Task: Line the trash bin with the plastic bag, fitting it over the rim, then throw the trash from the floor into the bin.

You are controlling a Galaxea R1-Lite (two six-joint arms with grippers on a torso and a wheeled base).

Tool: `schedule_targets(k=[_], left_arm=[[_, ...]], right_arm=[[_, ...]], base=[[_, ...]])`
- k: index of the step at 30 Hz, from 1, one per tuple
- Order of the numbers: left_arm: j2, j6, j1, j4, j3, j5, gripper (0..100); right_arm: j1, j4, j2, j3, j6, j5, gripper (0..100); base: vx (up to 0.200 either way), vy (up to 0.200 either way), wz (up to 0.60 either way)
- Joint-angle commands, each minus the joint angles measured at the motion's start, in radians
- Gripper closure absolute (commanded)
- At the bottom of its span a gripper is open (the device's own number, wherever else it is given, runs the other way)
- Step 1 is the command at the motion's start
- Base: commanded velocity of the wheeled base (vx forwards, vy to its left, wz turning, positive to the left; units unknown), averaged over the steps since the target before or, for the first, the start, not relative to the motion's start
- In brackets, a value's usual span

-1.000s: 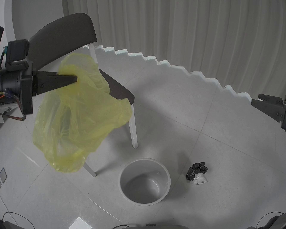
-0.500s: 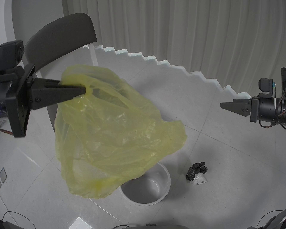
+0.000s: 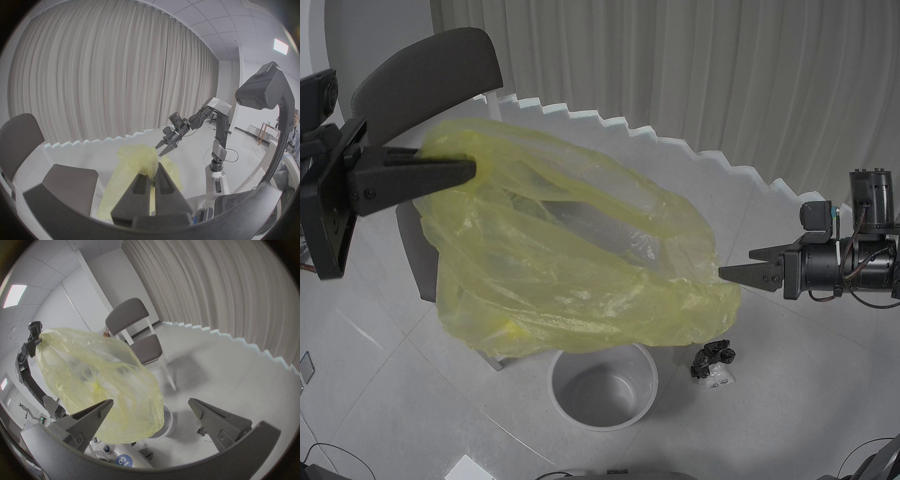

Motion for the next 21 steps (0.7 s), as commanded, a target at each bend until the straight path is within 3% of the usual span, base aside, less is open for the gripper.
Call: schedule_targets(k=[1, 9, 15, 21], left_arm=[[-0.003, -0.002, 0.0, -0.018, -0.001, 0.0, 100], [-0.006, -0.003, 0.005, -0.036, -0.006, -0.001, 100], [-0.006, -0.005, 0.006, -0.051, -0.006, -0.003, 100], [-0.007, -0.005, 0.006, -0.055, -0.006, -0.003, 100]], right_arm=[[0.032, -0.002, 0.032, 0.024, 0.001, 0.001, 0], [0.076, -0.079, 0.12, 0.041, 0.007, 0.001, 0], [0.128, -0.178, 0.175, 0.041, 0.079, -0.001, 0], [0.137, -0.197, 0.235, 0.034, 0.082, -0.006, 0]], base=[[0.0, 0.0, 0.0], [0.0, 0.0, 0.0], [0.0, 0.0, 0.0], [0.0, 0.0, 0.0]])
